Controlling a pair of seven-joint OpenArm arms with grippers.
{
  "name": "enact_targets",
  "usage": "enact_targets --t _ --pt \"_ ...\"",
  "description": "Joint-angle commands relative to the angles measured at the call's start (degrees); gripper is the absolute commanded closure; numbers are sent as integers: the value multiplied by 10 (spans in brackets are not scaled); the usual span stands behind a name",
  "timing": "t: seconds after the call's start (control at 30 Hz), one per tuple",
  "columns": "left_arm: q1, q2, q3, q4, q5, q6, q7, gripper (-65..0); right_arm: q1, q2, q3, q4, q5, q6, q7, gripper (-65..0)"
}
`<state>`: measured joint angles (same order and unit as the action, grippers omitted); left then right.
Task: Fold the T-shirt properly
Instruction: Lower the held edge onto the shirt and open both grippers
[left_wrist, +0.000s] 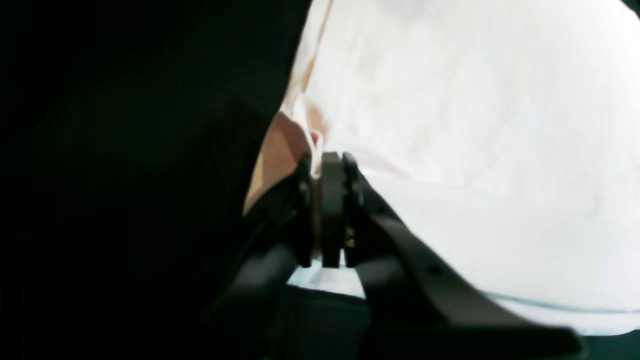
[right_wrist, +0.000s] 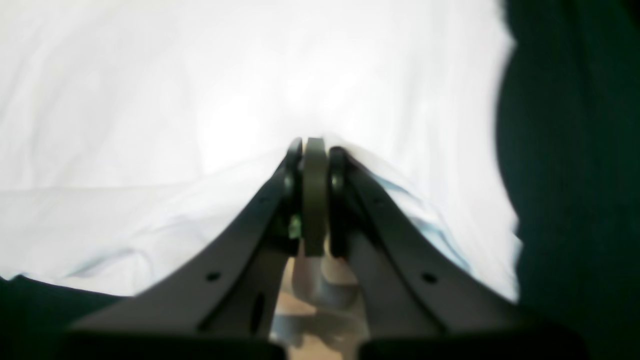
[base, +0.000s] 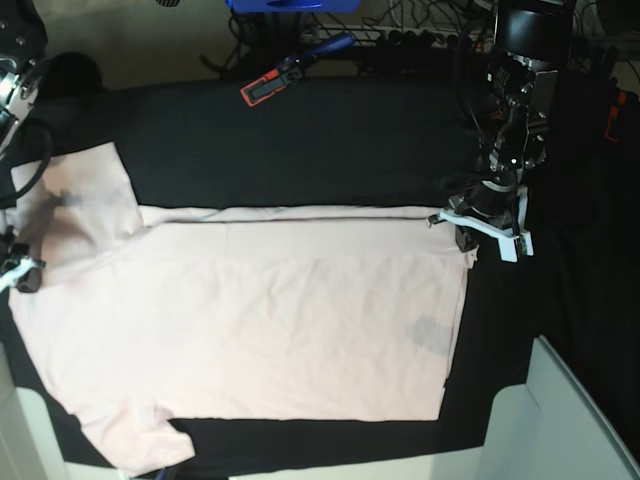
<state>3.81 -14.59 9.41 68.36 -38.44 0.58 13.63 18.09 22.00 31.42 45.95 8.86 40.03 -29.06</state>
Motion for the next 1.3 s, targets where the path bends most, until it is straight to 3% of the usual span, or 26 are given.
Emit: enact_targets --t 0.0,0.43,0.77,0.9,1.03,1.27 --pt "-6 -5 -3 9 0 -1 -14 0 19 17 0 1 9 0 17 -1" --pt "-7 -5 -8 8 0 -1 -14 0 59 18 -3 -39 9 0 37 -9" --pt "-19 -5 -10 -4 -1 -1 -17 0 56 17 1 -39 9 0 60 -276" --pt "-39 -6 -10 -10 -2 -1 -17 -107 56 19 1 -39 9 0 59 -395" --pt "-51 -3 -30 1 -4 -1 -15 -165 55 19 2 -39 9 0 59 -399" --pt "-76 12 -34 -3 -4 -1 -15 -165 24 16 2 -14 12 0 59 -399"
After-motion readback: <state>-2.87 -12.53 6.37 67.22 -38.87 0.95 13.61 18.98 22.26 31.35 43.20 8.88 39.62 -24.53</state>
